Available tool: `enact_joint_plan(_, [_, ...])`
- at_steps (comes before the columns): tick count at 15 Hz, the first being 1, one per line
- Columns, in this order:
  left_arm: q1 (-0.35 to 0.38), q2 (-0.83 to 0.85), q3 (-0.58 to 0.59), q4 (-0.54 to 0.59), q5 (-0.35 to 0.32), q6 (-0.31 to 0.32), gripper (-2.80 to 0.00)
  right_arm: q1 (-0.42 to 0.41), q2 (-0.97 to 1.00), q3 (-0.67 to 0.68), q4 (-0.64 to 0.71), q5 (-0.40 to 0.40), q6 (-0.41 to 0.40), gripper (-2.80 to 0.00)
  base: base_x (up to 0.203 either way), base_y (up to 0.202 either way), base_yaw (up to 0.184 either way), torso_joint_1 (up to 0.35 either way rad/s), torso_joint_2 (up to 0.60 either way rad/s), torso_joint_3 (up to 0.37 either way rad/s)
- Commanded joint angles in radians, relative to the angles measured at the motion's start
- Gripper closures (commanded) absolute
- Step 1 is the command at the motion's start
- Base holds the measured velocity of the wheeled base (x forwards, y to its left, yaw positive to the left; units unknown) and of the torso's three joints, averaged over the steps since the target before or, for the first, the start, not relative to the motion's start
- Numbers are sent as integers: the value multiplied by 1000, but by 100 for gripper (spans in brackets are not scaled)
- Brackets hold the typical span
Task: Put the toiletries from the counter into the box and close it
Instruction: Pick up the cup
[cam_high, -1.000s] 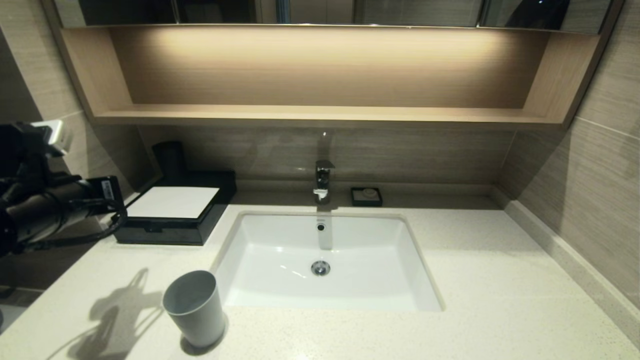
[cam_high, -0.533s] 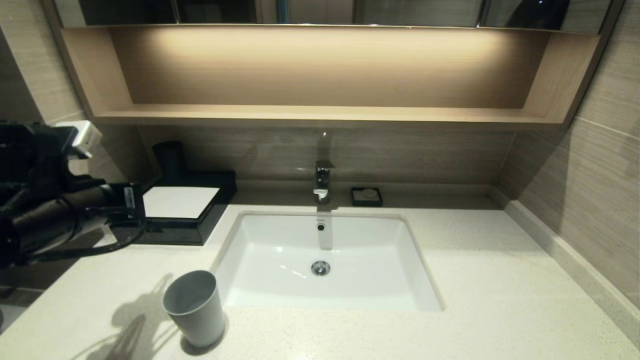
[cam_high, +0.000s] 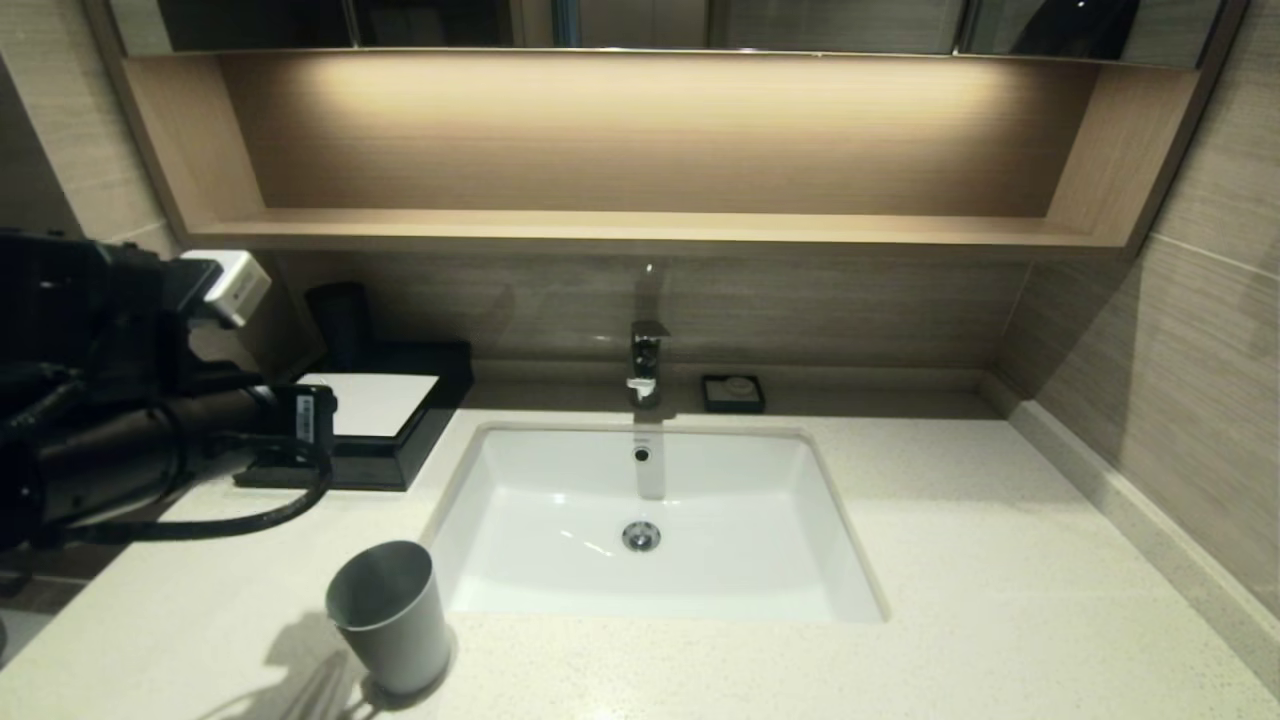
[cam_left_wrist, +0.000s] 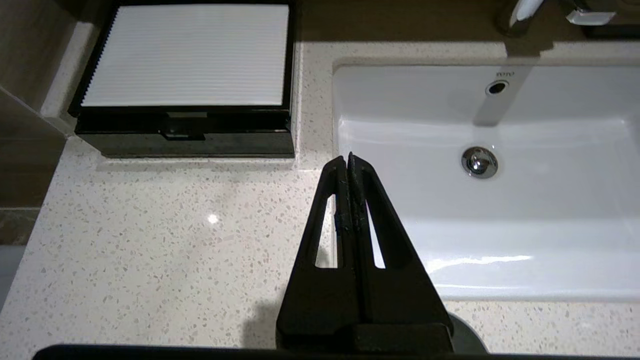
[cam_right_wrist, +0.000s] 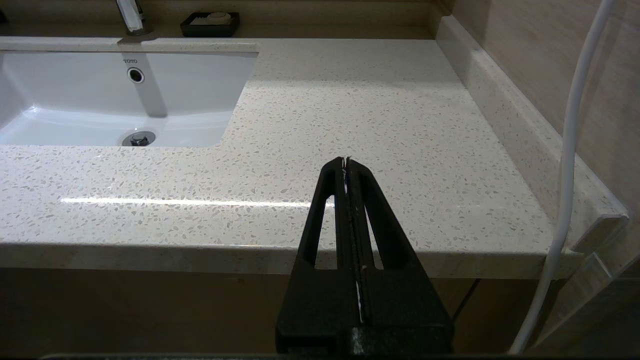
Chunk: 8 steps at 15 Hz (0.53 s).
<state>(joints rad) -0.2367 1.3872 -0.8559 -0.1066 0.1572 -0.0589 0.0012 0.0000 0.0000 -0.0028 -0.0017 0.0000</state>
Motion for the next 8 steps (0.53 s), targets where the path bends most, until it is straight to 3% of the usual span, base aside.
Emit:
enact_joint_plan(1, [-18, 9, -42, 65, 3, 0, 0, 0, 0, 1, 0, 0, 0, 0, 0, 0, 0, 0, 0, 0])
enact_joint_plan(5, [-26, 4, -153, 323, -2, -9, 0, 0, 0, 1, 0, 0, 0, 0, 0, 0, 0, 0, 0, 0])
enact_joint_plan(8, [-60, 15, -172, 407, -6, -16, 0, 0, 0, 2, 0, 0, 0, 0, 0, 0, 0, 0, 0, 0])
